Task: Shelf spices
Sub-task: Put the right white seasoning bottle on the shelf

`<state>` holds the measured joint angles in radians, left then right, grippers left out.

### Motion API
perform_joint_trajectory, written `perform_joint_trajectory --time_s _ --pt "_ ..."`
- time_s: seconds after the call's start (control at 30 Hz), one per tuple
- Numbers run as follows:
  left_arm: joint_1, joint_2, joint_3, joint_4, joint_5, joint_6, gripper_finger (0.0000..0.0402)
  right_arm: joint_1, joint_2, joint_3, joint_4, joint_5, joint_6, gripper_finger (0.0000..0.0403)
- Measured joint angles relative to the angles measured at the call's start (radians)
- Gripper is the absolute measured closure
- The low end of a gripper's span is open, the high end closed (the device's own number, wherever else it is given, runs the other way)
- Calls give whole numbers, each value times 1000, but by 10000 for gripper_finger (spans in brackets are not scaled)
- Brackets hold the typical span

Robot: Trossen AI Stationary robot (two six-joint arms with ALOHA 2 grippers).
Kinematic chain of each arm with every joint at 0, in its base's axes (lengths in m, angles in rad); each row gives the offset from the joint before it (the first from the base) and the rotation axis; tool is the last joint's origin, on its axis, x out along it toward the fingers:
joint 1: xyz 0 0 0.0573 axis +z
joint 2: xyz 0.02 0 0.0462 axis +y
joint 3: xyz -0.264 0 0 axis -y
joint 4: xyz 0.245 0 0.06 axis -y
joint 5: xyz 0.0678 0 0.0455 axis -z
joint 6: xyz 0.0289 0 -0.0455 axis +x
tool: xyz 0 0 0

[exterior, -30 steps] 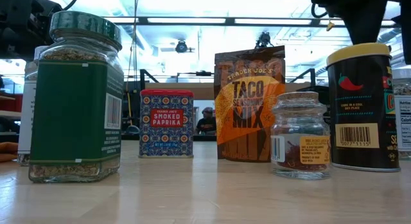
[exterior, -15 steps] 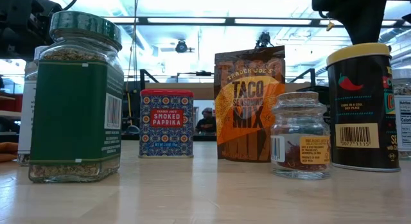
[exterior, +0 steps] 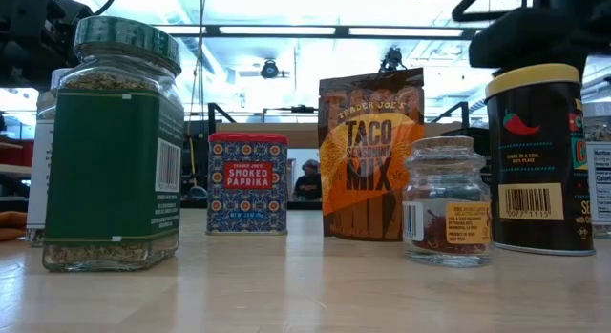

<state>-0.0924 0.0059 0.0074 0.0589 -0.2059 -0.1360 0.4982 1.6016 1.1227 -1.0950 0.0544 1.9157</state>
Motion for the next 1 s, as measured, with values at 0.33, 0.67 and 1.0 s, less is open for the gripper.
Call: perform_joint_trajectory --time_s 0.33,0.67,1.0 --pt "0 0 0 0 0 0 193 -55 0 -81 76 -39 -48 49" --pt "0 0 0 0 0 0 193 -58 0 -92 104 -58 -70 154" --pt "0 0 0 0 0 0 193 -101 -8 -91 102 -81 -203 208"
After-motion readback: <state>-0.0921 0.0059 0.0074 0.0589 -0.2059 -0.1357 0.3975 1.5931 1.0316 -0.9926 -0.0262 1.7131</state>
